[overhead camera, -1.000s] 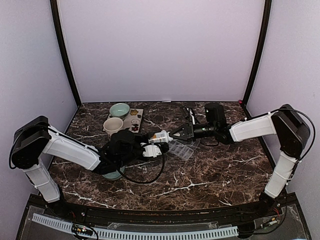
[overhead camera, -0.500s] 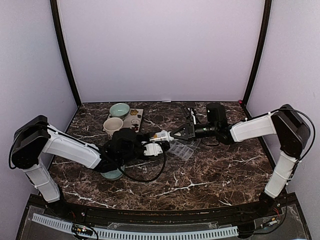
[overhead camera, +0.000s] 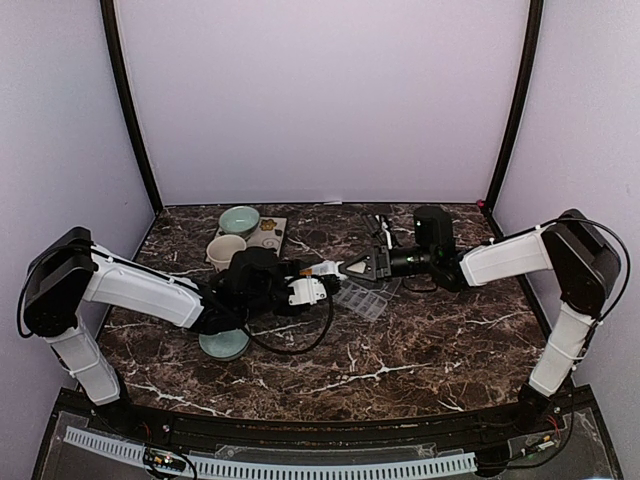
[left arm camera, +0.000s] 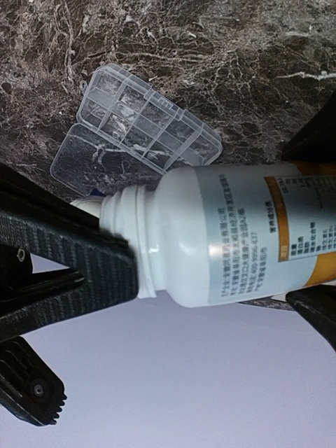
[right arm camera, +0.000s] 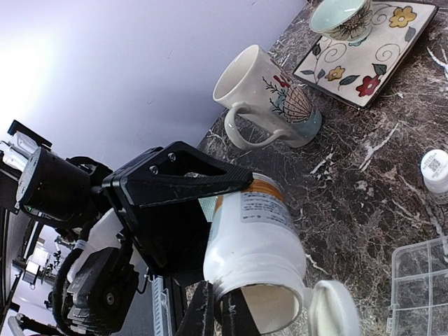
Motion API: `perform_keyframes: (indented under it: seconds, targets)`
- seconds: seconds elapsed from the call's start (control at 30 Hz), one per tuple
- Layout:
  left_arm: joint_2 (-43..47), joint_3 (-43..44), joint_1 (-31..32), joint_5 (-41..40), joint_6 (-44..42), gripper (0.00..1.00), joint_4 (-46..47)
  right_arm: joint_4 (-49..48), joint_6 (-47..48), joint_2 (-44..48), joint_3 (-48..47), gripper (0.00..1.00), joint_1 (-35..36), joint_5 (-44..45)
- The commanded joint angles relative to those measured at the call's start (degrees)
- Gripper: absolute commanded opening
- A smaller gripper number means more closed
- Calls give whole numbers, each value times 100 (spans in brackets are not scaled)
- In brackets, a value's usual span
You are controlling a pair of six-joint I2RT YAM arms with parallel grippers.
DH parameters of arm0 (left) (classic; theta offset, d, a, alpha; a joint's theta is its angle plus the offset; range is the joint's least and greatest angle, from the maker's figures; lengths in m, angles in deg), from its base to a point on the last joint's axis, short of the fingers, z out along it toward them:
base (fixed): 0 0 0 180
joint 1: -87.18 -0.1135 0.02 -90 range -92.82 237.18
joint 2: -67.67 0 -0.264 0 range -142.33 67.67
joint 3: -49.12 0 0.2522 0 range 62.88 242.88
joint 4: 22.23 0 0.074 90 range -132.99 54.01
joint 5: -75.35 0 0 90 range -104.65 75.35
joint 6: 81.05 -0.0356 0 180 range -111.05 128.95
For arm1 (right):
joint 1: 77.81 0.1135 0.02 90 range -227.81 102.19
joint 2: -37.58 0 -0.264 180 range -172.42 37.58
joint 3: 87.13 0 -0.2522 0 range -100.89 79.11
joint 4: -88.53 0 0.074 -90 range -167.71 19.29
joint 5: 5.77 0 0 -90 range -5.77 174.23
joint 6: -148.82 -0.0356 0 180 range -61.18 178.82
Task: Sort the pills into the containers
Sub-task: Pour the pill into the compartment of the pill container.
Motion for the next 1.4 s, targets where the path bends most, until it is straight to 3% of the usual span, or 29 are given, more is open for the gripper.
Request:
perform_keyframes:
  seconds: [0.0, 1.37]
  targets:
    - [304, 204, -33, 113, 239, 61, -336, -360, 153, 117, 106, 0, 47, -61]
    - [-64, 776, -428, 272, 1047, 76, -1172, -1298, -316, 116, 415, 0, 48, -555]
